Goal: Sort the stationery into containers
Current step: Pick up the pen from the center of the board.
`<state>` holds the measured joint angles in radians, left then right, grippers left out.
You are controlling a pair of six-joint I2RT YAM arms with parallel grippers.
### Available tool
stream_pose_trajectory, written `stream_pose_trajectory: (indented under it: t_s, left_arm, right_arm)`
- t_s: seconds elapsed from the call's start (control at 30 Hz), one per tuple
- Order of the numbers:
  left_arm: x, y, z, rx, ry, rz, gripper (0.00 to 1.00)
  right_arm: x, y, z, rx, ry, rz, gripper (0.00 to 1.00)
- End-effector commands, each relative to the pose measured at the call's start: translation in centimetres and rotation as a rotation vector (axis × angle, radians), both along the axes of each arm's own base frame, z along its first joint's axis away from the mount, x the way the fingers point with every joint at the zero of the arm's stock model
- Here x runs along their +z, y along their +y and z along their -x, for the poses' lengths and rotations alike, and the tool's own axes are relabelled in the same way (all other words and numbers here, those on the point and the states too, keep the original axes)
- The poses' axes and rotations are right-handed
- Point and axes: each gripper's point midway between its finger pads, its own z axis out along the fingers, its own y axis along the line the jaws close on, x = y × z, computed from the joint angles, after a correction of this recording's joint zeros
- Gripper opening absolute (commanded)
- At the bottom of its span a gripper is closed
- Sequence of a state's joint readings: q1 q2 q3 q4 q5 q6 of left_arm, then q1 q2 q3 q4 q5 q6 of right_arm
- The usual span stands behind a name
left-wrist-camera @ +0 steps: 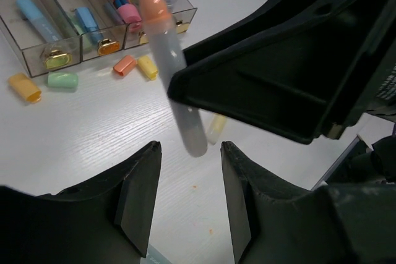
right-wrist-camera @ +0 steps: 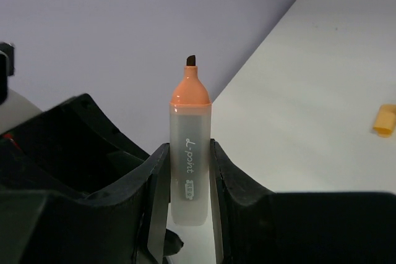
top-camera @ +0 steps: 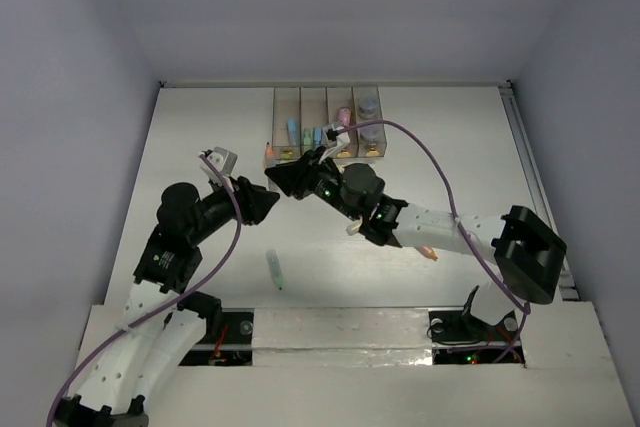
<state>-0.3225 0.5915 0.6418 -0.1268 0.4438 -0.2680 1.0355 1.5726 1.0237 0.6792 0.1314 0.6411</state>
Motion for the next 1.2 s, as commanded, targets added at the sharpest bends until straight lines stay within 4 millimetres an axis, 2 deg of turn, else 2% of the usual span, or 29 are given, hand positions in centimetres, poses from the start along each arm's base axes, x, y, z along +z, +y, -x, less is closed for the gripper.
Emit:
stream_pose_trajectory:
  t_s: [0.0,0.17,0.3,0.5,0.63,0.87,0.9,0.97,1.07,1.13,1.17]
  left_arm:
    - [2.3,-0.9,0.6,-0.064,-0.083,0.037,0.4]
    - [2.4,-1.0,0.6,-0.07,-0.087,0.042,0.44]
    - [2.1,-0.5,-0.1,-0.024,-0.077,0.028,0.45]
    - [2.3,-0.1,-0.4,0.005,-0.083,0.024,0.44]
    - [2.7,0.1,-0.4,0.017,-0.097,0.025,0.38]
    - [2.9,0.3,-0.4,0.029,-0.107,0.025,0.29]
    - [3.0,0.4,-0.4,0.03,-0.108,0.024,0.22]
    - [3.0,0.6,-0.5,0.045,-0.109,0.019,0.01]
    - [3.3,0.9,-0.4,0.055,-0.125,0.01,0.0]
    - [3.2,0.9,-0.2,0.049,-0.125,0.01,0.0]
    - [3.3,0.9,-0.1,0.049,-0.132,0.011,0.0]
  right_arm:
    - [1.6,0.2,-0.3,-0.041,-0.018,-0.036,0.09]
    - [1.7,0.3,-0.4,-0.044,-0.022,-0.039,0.08]
    - [2.3,1.2,1.4,0.01,-0.022,-0.062,0.08]
    - [3.1,1.5,2.7,0.079,0.008,-0.105,0.08]
    - [3.4,1.6,3.6,0.11,0.014,-0.125,0.07]
    - [2.6,2.2,5.0,0.159,0.037,-0.115,0.06]
    - [2.6,2.2,5.1,0.162,0.037,-0.117,0.06]
    - [2.4,2.3,5.8,0.186,0.03,-0.111,0.06]
    - [1.8,1.9,5.6,0.165,0.022,-0.083,0.06]
    - [1.4,1.1,5.0,0.119,0.011,-0.044,0.15]
    - [2.0,0.6,5.0,0.107,0.003,-0.037,0.21]
